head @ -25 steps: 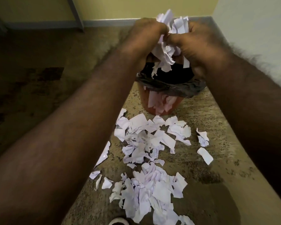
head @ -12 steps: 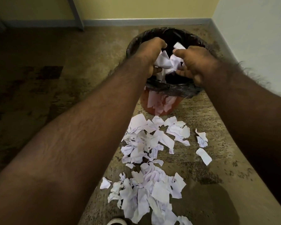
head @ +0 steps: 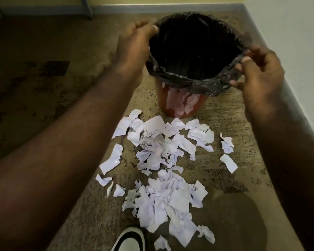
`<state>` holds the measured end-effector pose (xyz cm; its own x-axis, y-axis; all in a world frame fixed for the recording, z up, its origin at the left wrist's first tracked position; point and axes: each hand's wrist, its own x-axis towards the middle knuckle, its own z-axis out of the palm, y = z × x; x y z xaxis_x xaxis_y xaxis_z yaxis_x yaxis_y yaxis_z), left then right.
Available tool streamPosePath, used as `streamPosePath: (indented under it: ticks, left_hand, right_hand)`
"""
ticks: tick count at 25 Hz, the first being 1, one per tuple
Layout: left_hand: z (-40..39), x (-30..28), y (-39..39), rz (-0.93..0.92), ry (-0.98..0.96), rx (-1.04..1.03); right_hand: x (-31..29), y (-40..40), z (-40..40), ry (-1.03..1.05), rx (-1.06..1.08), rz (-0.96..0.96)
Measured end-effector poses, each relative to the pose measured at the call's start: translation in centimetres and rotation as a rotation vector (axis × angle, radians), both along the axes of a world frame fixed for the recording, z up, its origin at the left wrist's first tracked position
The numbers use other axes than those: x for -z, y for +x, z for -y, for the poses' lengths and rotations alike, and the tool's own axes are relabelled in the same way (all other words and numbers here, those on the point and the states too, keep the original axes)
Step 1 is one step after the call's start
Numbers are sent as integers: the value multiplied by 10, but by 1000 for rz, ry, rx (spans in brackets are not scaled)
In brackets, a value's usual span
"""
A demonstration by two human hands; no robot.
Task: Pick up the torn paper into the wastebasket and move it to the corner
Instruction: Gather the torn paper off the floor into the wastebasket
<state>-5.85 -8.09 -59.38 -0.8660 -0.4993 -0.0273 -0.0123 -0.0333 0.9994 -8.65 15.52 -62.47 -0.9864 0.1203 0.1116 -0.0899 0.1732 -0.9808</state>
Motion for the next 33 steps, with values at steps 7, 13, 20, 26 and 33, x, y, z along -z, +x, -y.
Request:
streamPosePath:
  ticks: [7,13,20,26,33]
  left_hand:
    - [13,105,121,161,-363,-31]
    - [40,228,241,839,-540,174]
    - [27,248,285,874,-360,373]
    - [-9,254,288,815,-324,494]
    - [-46,258,283,793,-375,533]
  right_hand:
    - [195,125,-75,392,217,422]
    - [278,280,-79,532,75,876]
    - [248,317,-33,586,-296,822]
    - [255,323,-4,652,-336,790]
    - [272,317,15,516,-353,645]
